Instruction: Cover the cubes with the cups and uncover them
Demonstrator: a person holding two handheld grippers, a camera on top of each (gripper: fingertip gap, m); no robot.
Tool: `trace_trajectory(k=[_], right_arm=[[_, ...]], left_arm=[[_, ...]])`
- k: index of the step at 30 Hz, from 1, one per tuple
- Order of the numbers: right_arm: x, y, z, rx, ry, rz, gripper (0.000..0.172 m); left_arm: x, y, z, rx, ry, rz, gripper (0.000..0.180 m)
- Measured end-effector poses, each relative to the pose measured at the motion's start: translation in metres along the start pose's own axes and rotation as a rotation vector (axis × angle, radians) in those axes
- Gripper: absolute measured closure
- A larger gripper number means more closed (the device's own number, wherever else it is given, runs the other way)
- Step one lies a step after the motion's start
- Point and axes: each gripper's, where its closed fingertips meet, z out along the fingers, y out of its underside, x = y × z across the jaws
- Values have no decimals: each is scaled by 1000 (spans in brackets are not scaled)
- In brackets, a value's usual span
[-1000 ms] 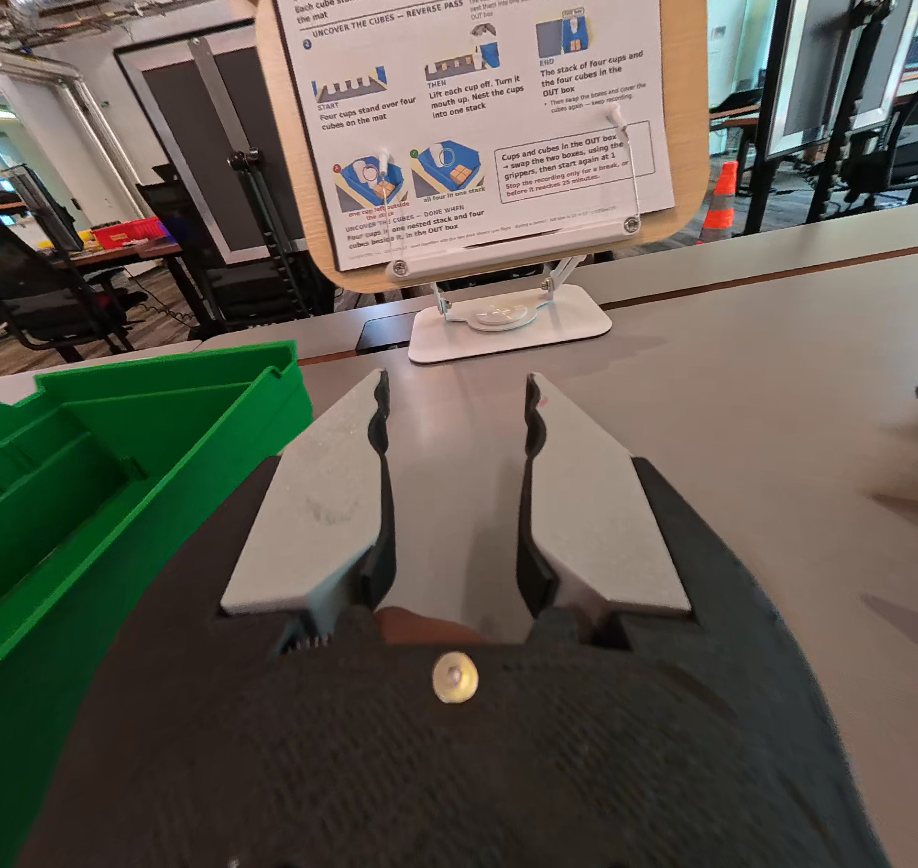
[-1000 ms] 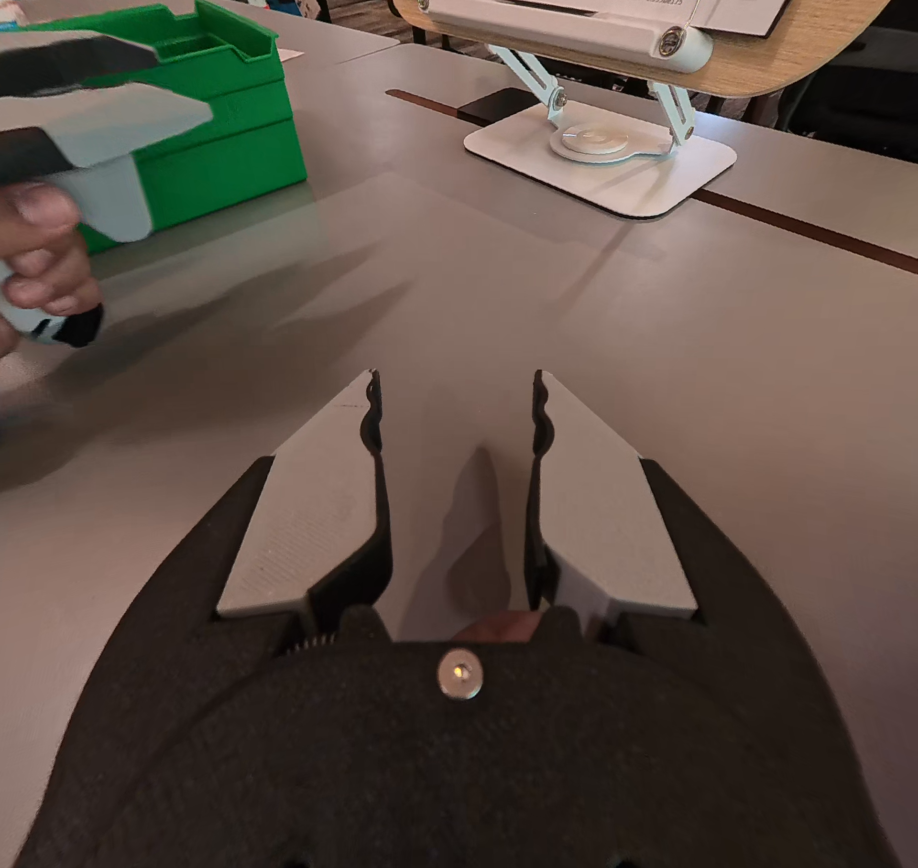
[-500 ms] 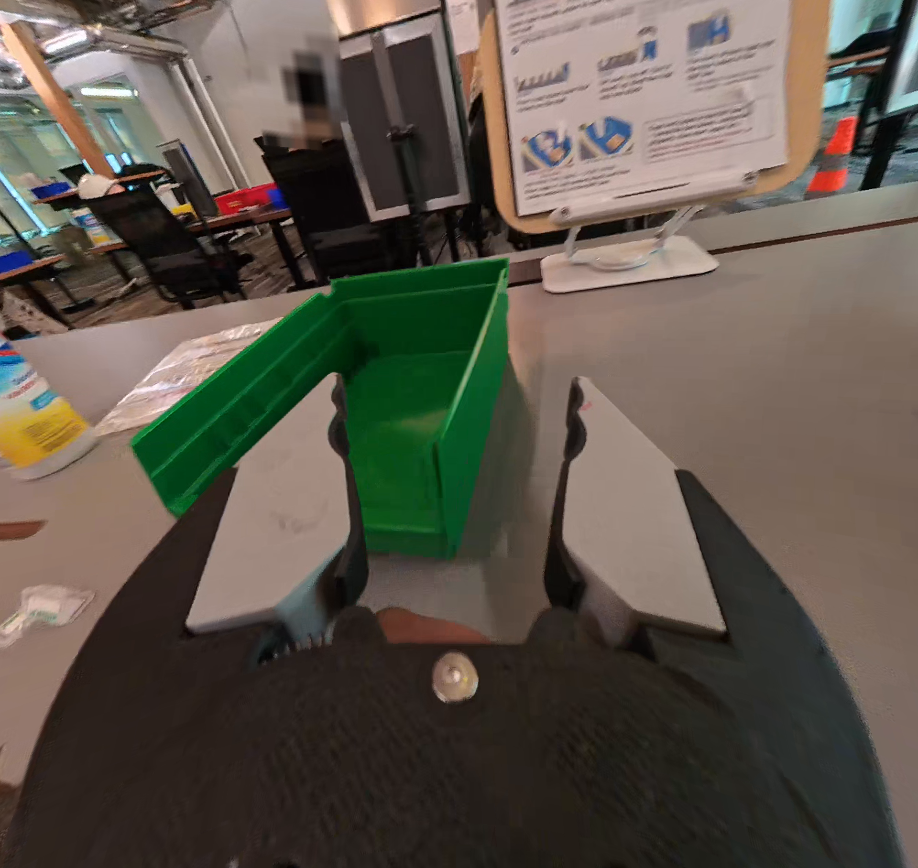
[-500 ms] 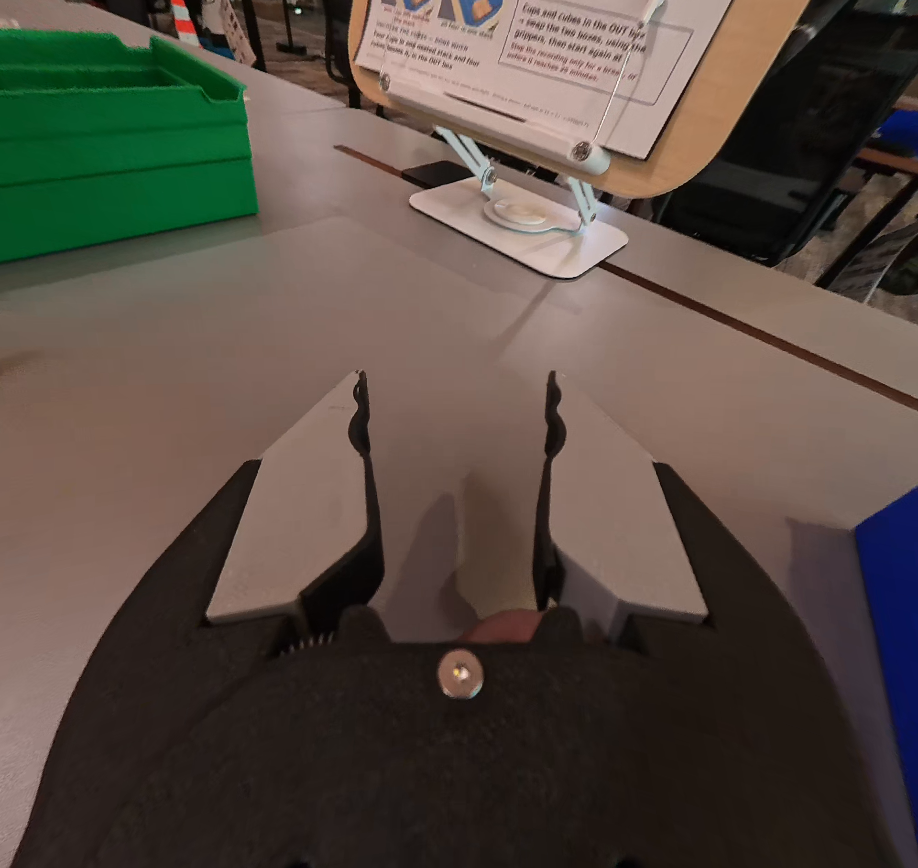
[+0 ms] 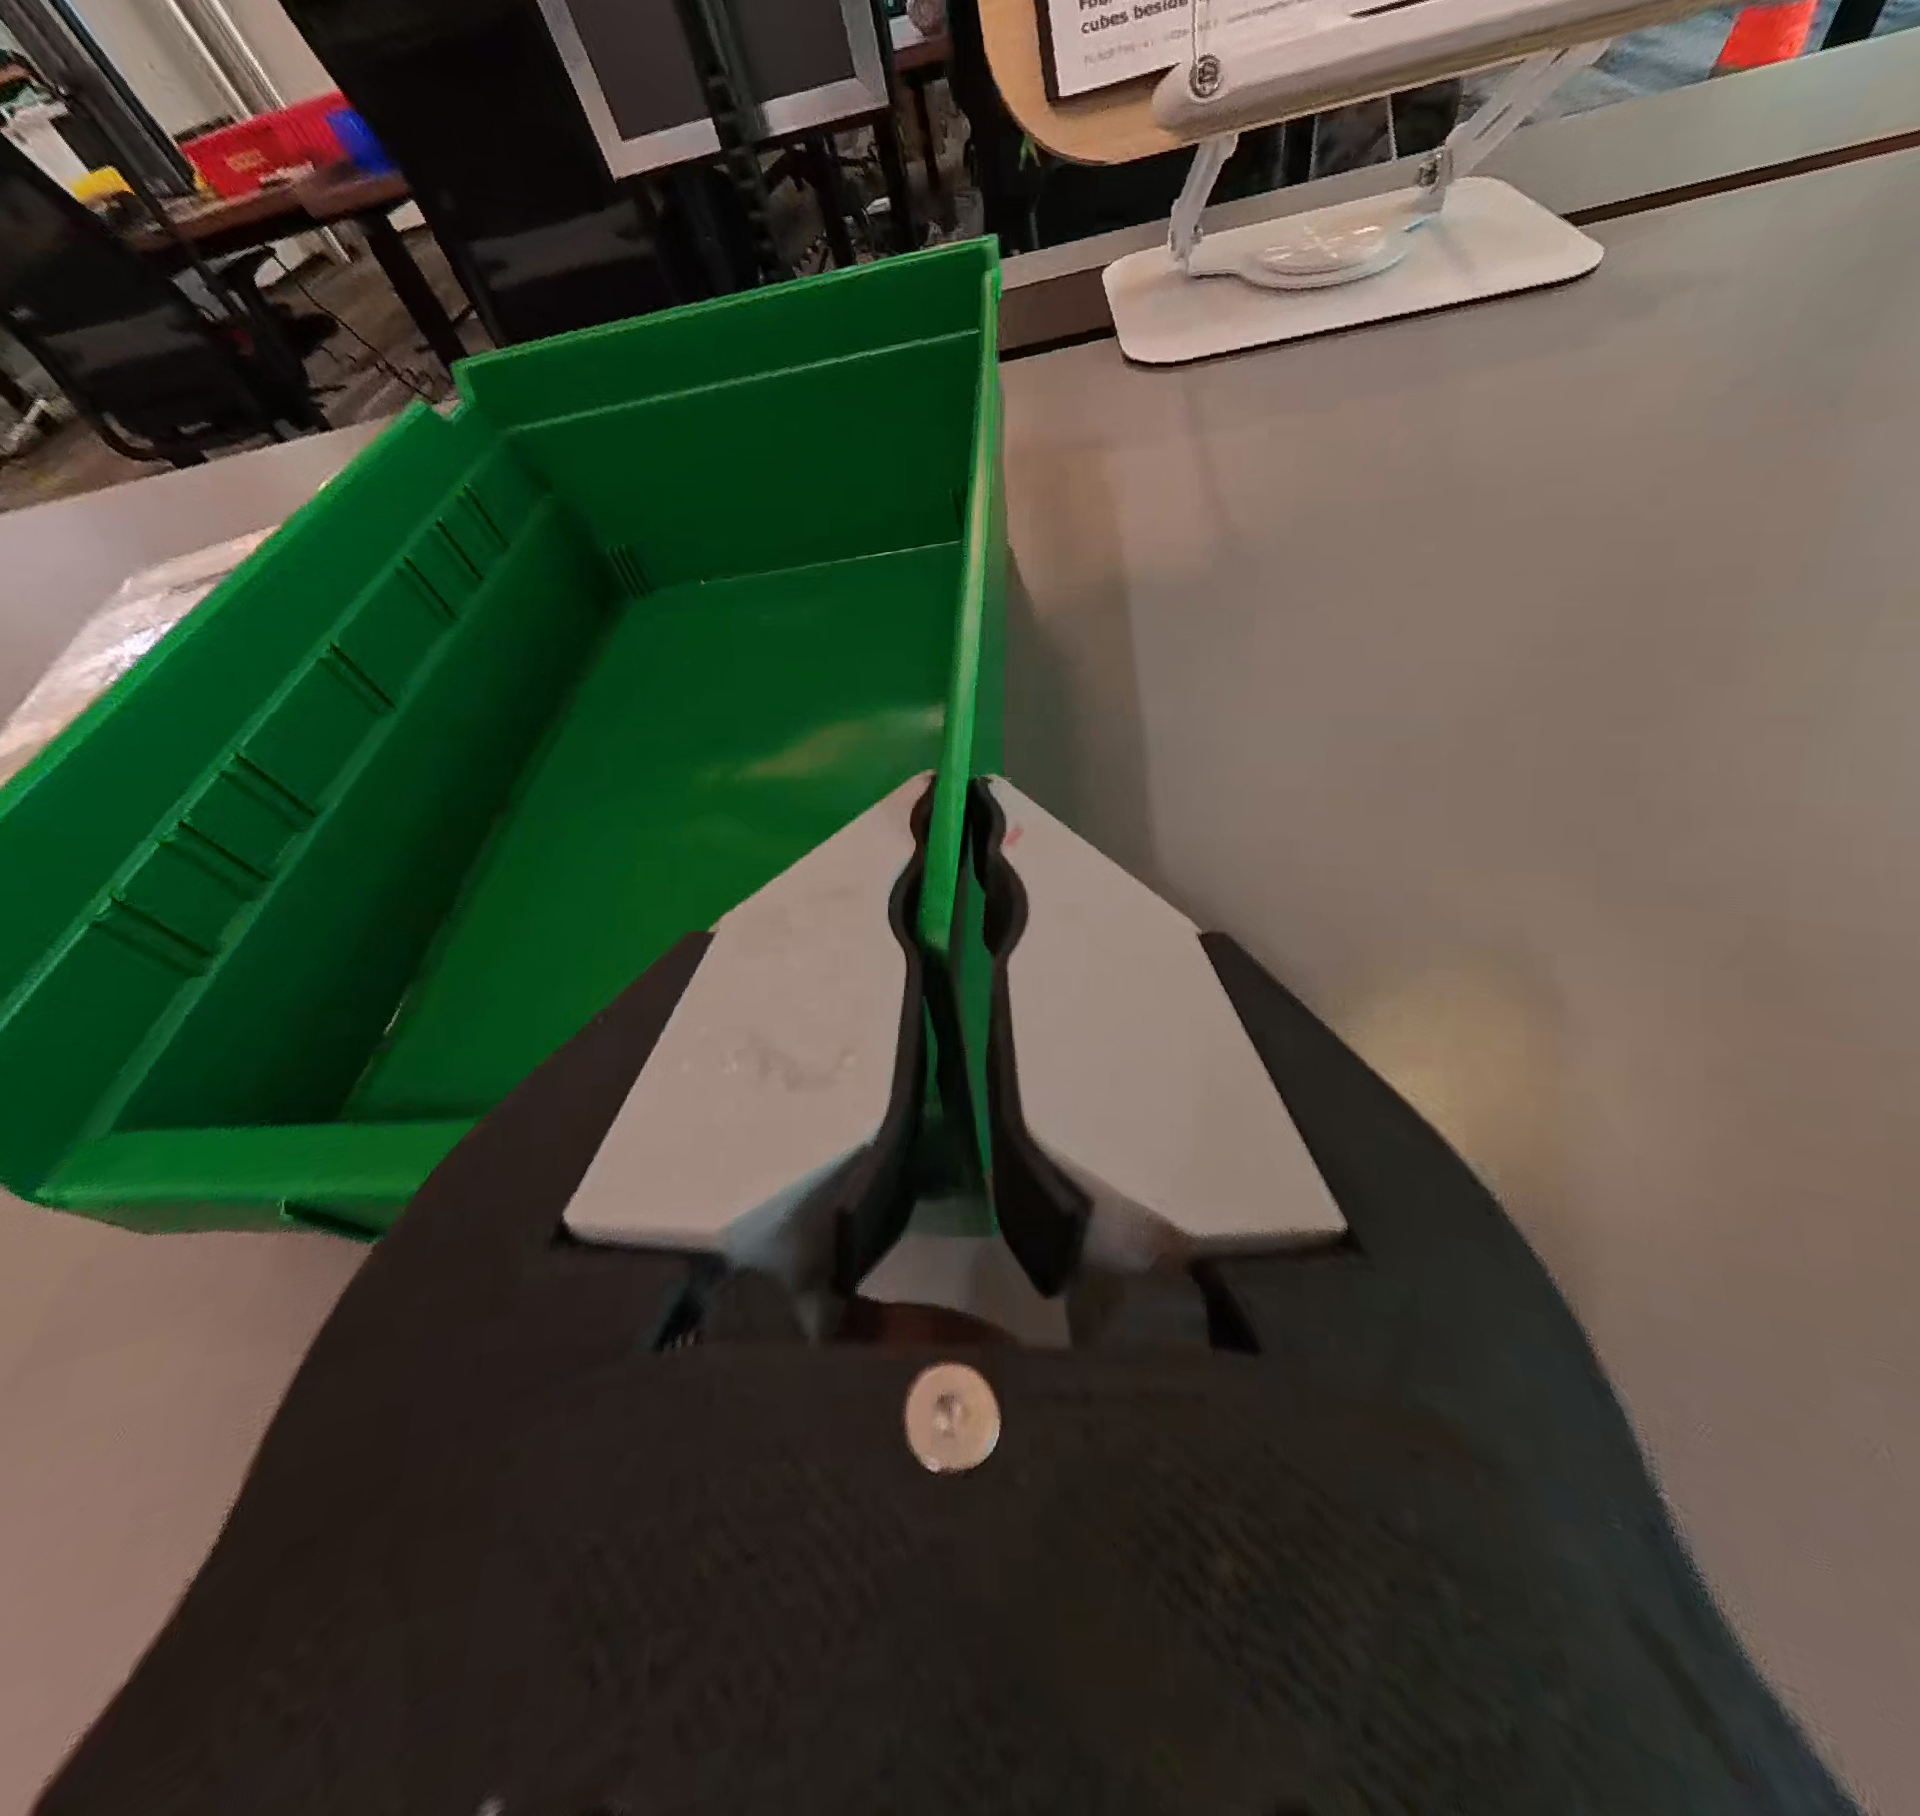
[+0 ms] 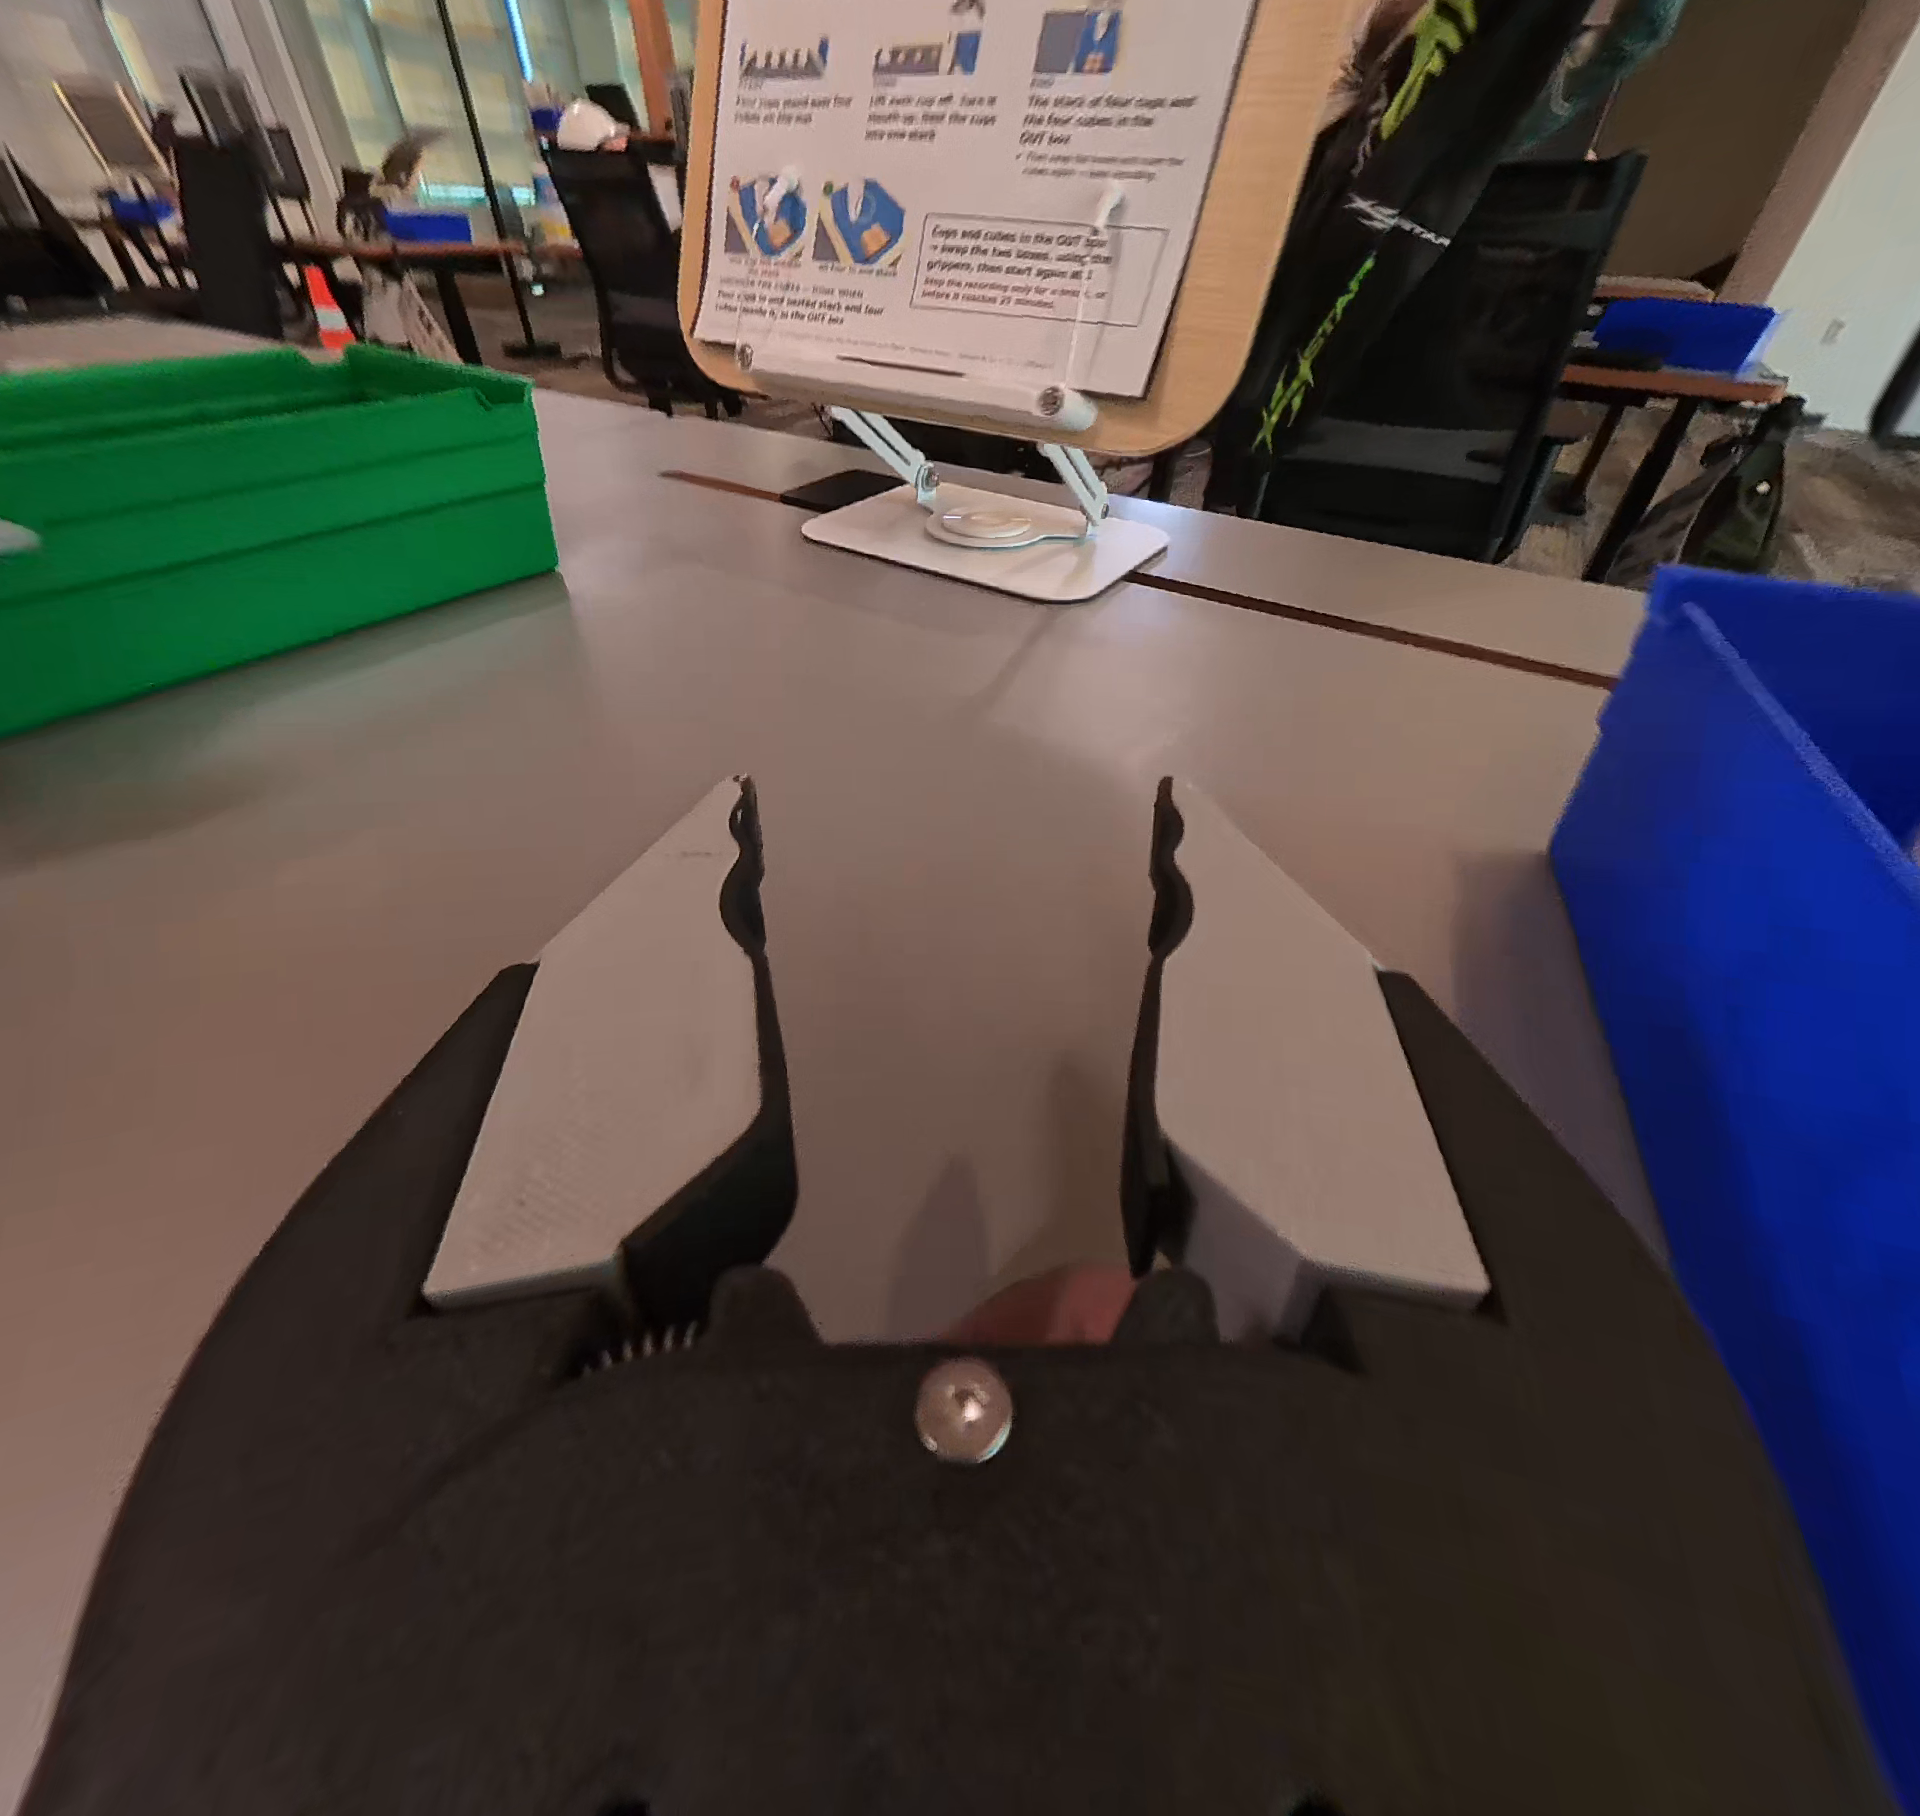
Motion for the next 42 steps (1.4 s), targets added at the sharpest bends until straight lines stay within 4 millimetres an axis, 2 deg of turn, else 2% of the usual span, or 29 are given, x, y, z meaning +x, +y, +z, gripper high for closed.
trace_trajectory(k=[2, 3, 5, 6, 8, 9, 10, 12, 14, 17, 18, 21, 25, 30, 32, 34, 35, 36, 38, 40, 42], right_arm=[[12, -1, -33, 20, 36, 27, 99], [26, -2, -51, 22, 92, 12, 100], [65, -5, -92, 13, 263, -49, 106], [85, -7, -111, 7, 345, -81, 113], [117, -4, -133, -42, 427, -110, 126], [127, 4, -134, -98, 426, -112, 133], [136, 16, -130, -174, 414, -105, 134], [143, 42, -114, -305, 368, -70, 124], [137, 53, -97, -337, 294, -22, 166], [132, 52, -81, -377, 346, -138, 171], [123, 51, -73, -385, 351, -156, 169], [73, 46, -39, -379, 263, -137, 162], [-11, 37, 18, -365, 208, -135, 163], [-138, 25, 90, -316, 124, -30, 166], [-195, 18, 117, -293, 77, 39, 156], [-261, 12, 144, -293, -22, 63, 135], [-293, 9, 155, -305, -84, 61, 135], [-319, 4, 162, -309, -137, 71, 141], [-354, -19, 163, -256, -223, 118, 142], [-366, -42, 149, -174, -265, 113, 140], [-362, -54, 126, -112, -316, 85, 140]], left_arm=[[-1, 0, -6, 21, 2, 16, 178], [-3, -3, -12, 43, -4, 26, 178], [-6, -10, -26, 87, -16, 45, 179], [-9, -12, -34, 93, -29, 40, 179], [-16, -16, -47, 110, -43, 42, 179], [-20, -19, -54, 132, -46, 33, 179], [-23, -23, -62, 157, -48, 18, 179], [-30, -33, -78, 202, -57, -15, 179], [-36, -42, -95, 239, -74, -32, 179], [-44, -54, -119, 282, -103, -19, 179], [-45, -57, -126, 285, -108, -3, 179], [-46, -71, -140, 309, -110, 27, 180], [-39, -90, -158, 385, -89, 28, 179], [-30, -97, -174, 407, -88, 36, 179], [-25, -96, -179, 408, -83, 46, 179], [-23, -95, -186, 418, -81, 47, 179], [-24, -96, -189, 427, -81, 40, 179], [-27, -97, -192, 435, -83, 29, 179], [-35, -96, -192, 438, -98, 15, 179], [-42, -94, -194, 426, -120, 11, 179], [-44, -91, -196, 424, -129, 17, 179]])
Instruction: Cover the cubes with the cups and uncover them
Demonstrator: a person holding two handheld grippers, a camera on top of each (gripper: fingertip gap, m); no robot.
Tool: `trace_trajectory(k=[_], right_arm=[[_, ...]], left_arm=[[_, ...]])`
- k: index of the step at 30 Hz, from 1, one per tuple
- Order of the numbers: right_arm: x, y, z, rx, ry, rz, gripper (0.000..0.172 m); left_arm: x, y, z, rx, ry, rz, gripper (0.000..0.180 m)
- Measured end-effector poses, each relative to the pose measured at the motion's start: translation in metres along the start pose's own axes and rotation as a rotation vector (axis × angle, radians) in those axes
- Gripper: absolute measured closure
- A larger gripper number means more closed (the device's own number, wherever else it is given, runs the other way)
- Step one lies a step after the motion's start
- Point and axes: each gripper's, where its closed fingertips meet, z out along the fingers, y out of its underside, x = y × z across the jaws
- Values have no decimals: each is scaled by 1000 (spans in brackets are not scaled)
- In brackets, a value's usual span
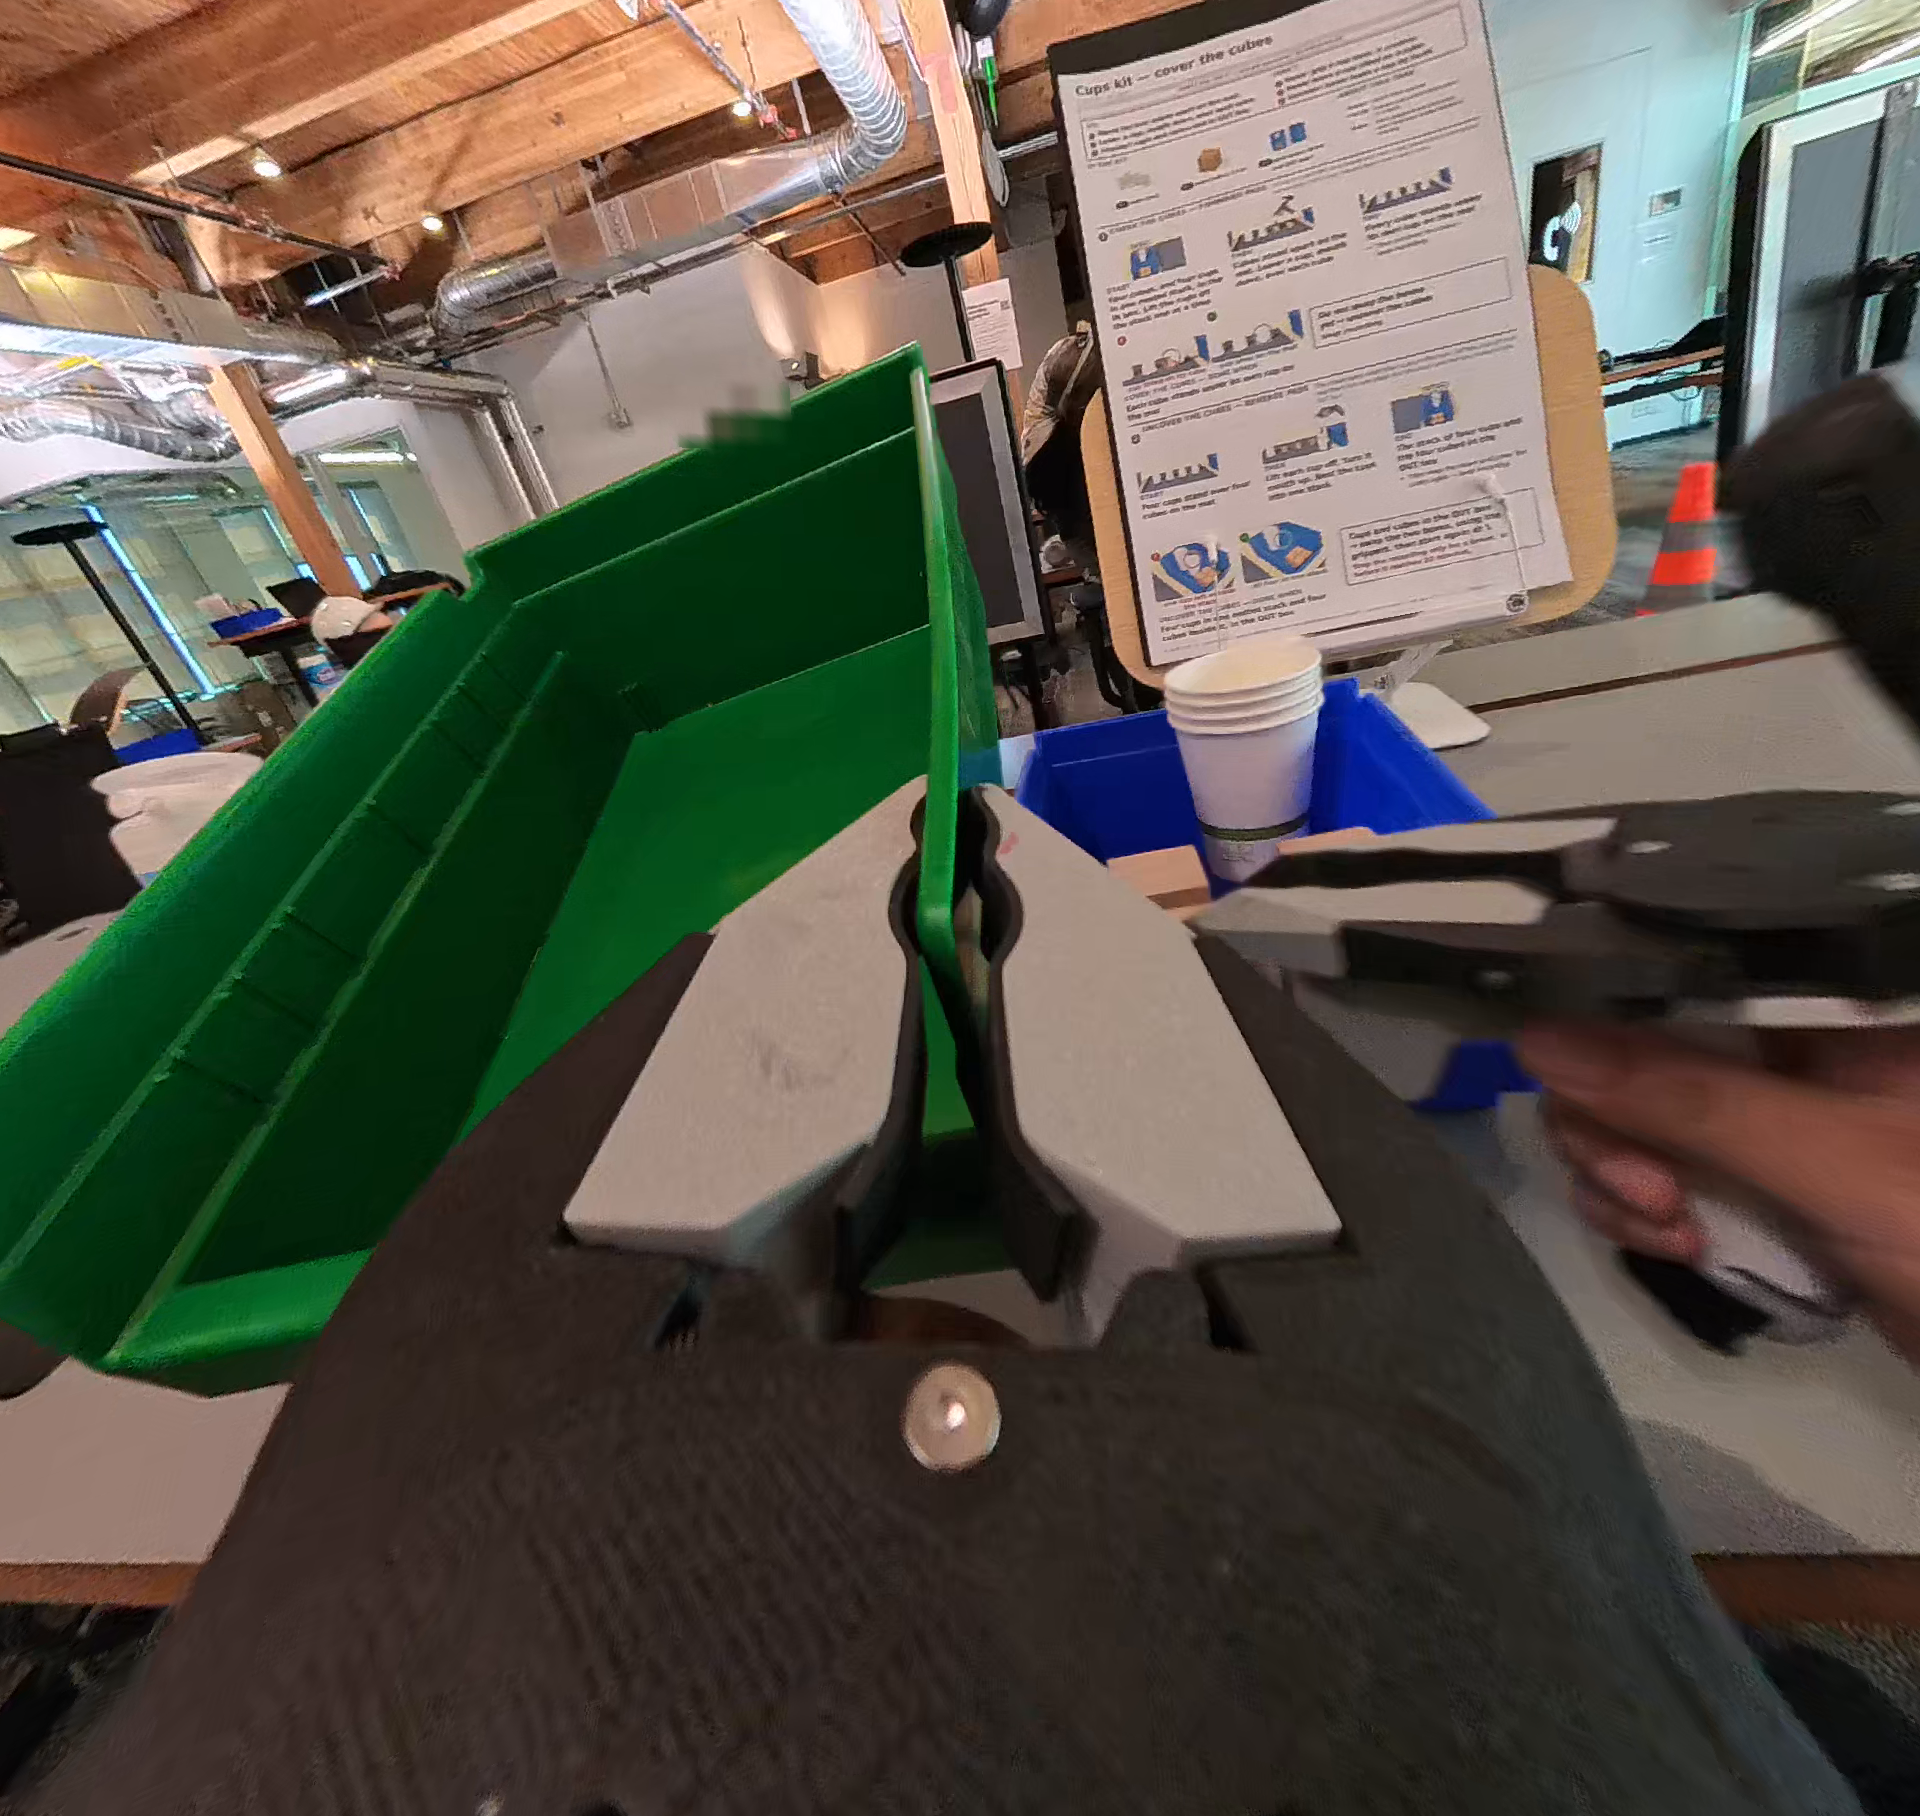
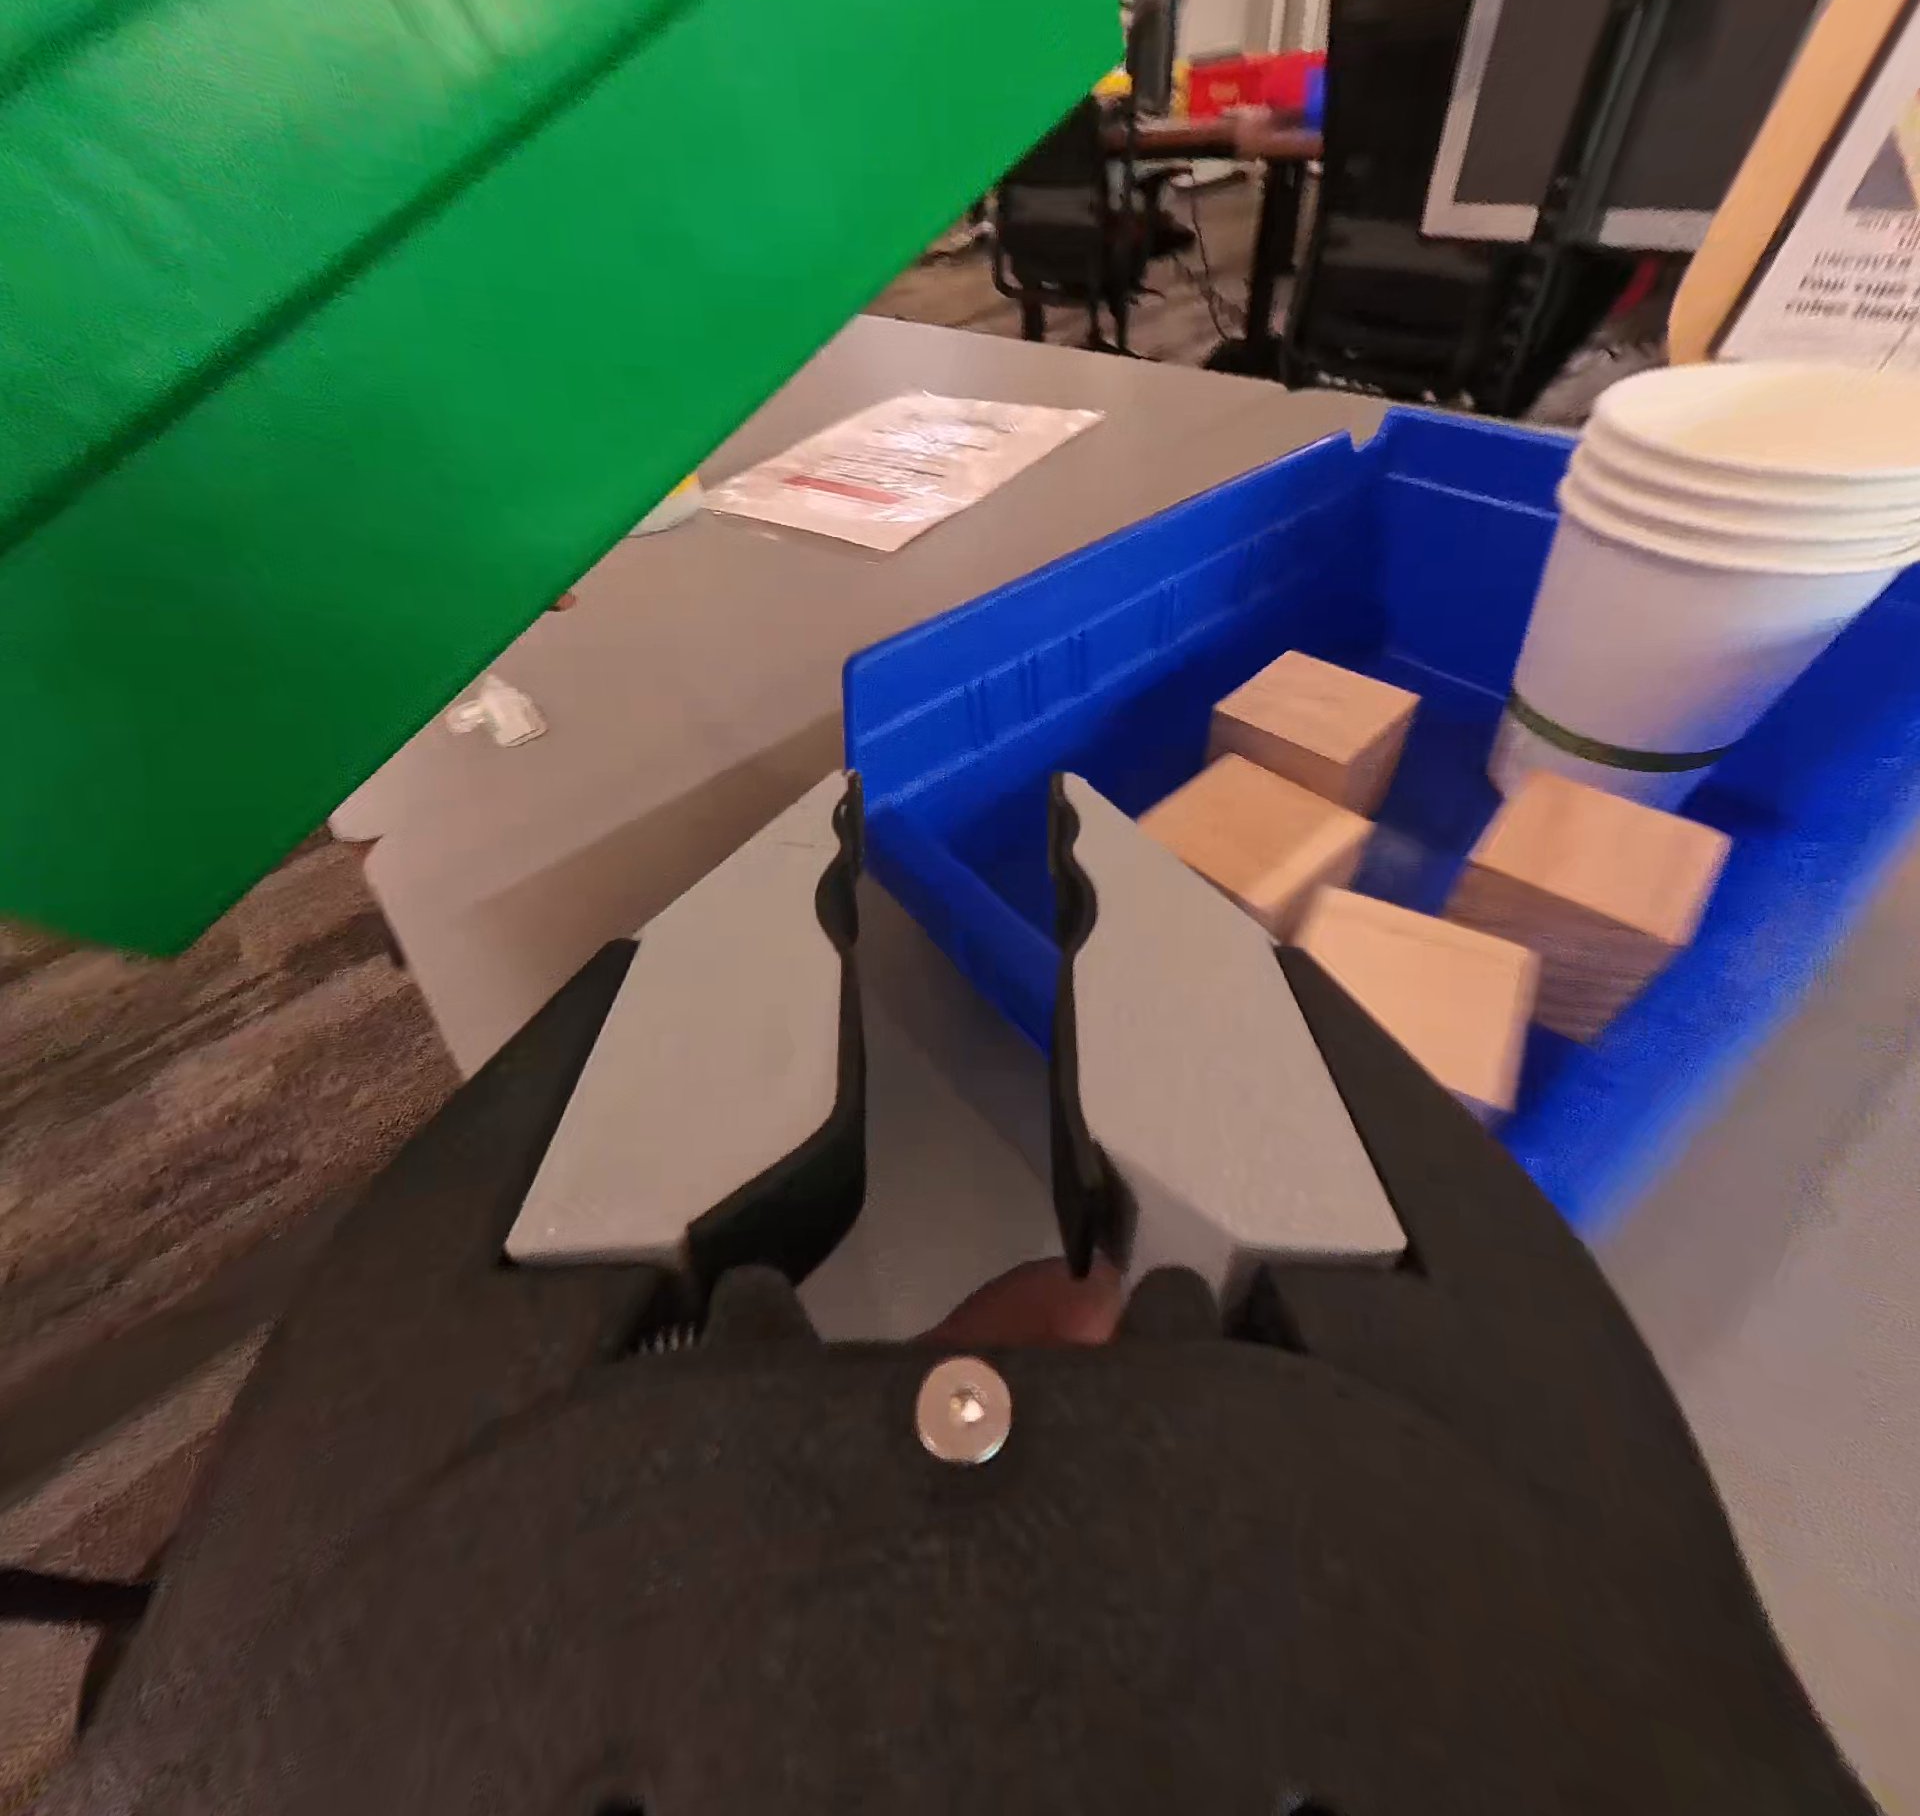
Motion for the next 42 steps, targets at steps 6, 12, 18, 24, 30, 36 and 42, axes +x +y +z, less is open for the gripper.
trace_trajectory(k=[6, 12, 18, 24, 30, 36, 42], right_arm=[[81, -1, -113, 123, 11, -64, 139], [209, 18, -240, 131, 236, -102, 137], [285, 54, -332, 55, 402, -22, 134], [323, 95, -368, 2, 504, 91, 132], [286, 87, -363, 43, 359, 161, 127], [184, 64, -307, 54, 75, 45, 138], [247, 88, -263, -122, 472, -122, 172]], left_arm=[[59, -24, -6, 79, 132, 9, 179], [223, -57, -1, 176, 499, 29, 179], [406, -24, 6, 116, 747, 150, 176], [524, 32, 34, -191, 910, -28, 174], [441, -31, 16, -25, 890, -191, 131], [262, 39, 72, -139, 408, 9, 108], [183, 112, 107, -296, 197, 27, 102]])
